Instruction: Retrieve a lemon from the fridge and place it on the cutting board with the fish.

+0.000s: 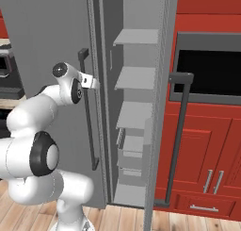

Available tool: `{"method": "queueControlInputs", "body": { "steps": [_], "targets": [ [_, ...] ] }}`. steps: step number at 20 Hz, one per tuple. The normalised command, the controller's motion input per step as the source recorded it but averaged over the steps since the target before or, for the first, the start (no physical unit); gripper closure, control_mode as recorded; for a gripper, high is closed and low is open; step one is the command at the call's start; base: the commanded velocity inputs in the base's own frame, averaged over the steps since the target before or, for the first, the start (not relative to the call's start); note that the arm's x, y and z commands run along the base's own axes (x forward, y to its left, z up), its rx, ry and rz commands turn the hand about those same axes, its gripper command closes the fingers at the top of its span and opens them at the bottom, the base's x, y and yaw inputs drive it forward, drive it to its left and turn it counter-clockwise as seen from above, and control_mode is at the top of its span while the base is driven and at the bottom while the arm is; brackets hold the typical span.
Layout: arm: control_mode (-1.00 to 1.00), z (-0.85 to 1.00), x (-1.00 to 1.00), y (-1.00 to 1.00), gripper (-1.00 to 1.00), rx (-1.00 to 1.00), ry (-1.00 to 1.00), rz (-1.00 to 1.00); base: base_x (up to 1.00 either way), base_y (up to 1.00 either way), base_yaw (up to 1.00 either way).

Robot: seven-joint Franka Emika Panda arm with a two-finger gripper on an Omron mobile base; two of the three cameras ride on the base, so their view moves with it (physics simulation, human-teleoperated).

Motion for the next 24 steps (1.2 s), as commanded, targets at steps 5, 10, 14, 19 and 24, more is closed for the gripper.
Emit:
{"method": "queueControlInputs", "body": {
  "steps": [5, 10, 14, 19, 24],
  "targets": [
    [-1.0, 0.21, -0.6, 0.17, 1.0, -0.04, 0.01, -0.06, 0.0, 0.0, 0.0],
    [-1.0, 0.22, -0.79, 0.29, 1.0, -0.05, 0.03, -0.1, 0.0, 0.0, 0.0],
    [-1.0, 0.05, -0.76, 0.42, 1.0, -0.05, 0.05, -0.12, 0.0, 0.0, 0.0],
    [-1.0, 0.05, -0.78, 0.61, 1.0, -0.08, 0.11, -0.14, 0.0, 0.0, 0.0],
    [-1.0, 0.0, -0.8, 0.66, 1.0, -0.16, 0.04, -0.09, 0.0, 0.0, 0.0]
  ]
}}
